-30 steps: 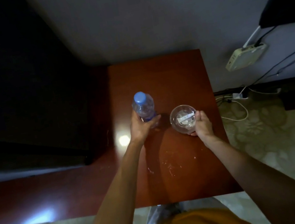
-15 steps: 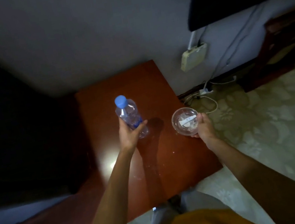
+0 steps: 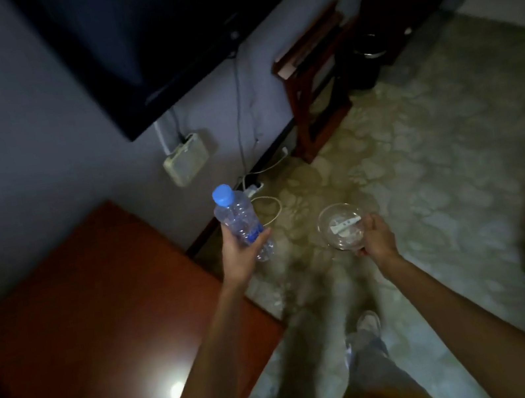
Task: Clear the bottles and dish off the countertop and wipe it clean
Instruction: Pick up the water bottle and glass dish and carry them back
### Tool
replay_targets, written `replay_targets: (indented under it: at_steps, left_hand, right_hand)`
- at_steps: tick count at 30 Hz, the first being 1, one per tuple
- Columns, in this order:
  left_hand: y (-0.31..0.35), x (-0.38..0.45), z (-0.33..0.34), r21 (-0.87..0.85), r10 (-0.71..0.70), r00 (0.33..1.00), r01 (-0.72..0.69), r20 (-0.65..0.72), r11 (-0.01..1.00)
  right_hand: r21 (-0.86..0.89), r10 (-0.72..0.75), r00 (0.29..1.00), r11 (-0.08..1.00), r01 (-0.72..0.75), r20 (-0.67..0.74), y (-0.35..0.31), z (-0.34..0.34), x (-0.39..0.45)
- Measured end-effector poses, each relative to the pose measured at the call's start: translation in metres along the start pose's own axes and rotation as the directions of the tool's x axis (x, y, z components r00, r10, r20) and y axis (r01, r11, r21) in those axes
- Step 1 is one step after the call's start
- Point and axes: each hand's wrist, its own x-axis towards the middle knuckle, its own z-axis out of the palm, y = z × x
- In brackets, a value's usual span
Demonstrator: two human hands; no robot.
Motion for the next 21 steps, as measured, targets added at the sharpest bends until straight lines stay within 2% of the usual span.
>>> replay_targets:
  at_steps: [6,11,17,21]
  left_hand:
    - [0.044,0.061,0.171,-0.001,0.001,0.987,-0.001,0.164,1.0]
    - [0.087,0.106,0.318,0.02,0.079,0.961,-0.087,0.266,0.996]
    - [0.128,0.183,0.444,0.052,0.125,0.917,-0.156,0.379,0.986]
    - [0.145,0.247,0.519,0.078,0.131,0.905,-0.177,0.405,0.981]
  right_hand:
    - [0.015,0.04,0.996,0.999,-0.039,-0.074,-0.006,-0.101,0.114]
    - [0.032,0.046,0.988,0.999,-0.041,-0.148,-0.041,-0.194,0.204]
    - [0.094,0.069,0.974,0.994,-0.05,-0.218,-0.076,-0.271,0.308]
    - [0.138,0.095,0.965,0.988,-0.063,-0.243,-0.102,-0.301,0.38]
